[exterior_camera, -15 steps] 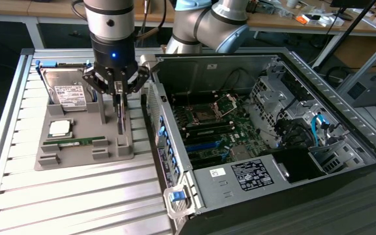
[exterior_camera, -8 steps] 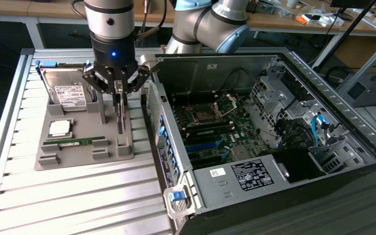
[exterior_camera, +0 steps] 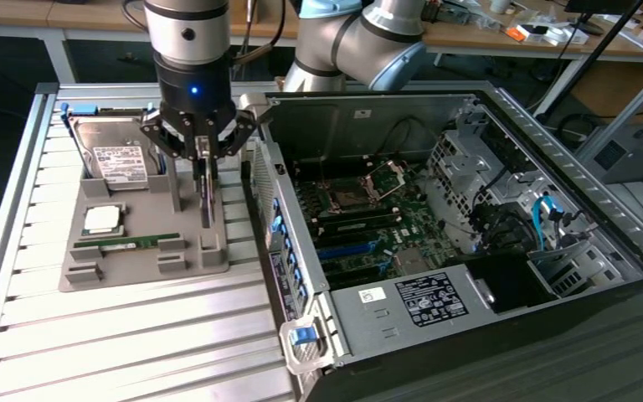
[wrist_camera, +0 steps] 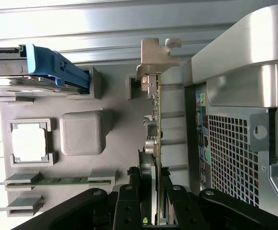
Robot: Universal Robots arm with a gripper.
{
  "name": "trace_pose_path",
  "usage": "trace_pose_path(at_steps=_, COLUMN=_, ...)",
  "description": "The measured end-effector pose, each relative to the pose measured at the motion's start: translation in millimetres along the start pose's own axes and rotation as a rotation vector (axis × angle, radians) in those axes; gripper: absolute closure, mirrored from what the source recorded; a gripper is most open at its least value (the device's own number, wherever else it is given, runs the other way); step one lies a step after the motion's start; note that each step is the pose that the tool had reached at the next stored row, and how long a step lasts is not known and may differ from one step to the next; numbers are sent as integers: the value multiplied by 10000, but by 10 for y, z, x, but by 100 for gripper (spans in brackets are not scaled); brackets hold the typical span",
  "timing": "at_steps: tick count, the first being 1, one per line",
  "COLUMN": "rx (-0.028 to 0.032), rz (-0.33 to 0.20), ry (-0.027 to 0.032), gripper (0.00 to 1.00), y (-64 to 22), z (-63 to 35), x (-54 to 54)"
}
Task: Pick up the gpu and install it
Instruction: 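Pick up the gpu and move the gpu toward the slot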
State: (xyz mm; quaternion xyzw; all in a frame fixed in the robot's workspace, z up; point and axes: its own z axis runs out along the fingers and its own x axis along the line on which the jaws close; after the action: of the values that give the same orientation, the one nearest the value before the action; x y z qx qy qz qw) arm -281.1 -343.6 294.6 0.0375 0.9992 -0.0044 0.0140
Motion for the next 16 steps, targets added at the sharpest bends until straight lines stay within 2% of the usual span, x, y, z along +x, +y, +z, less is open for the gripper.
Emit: trace_pose_path(at_steps=16, rx=0, rz=0, ry=0, gripper=73, y=0, z=-51, x=-1)
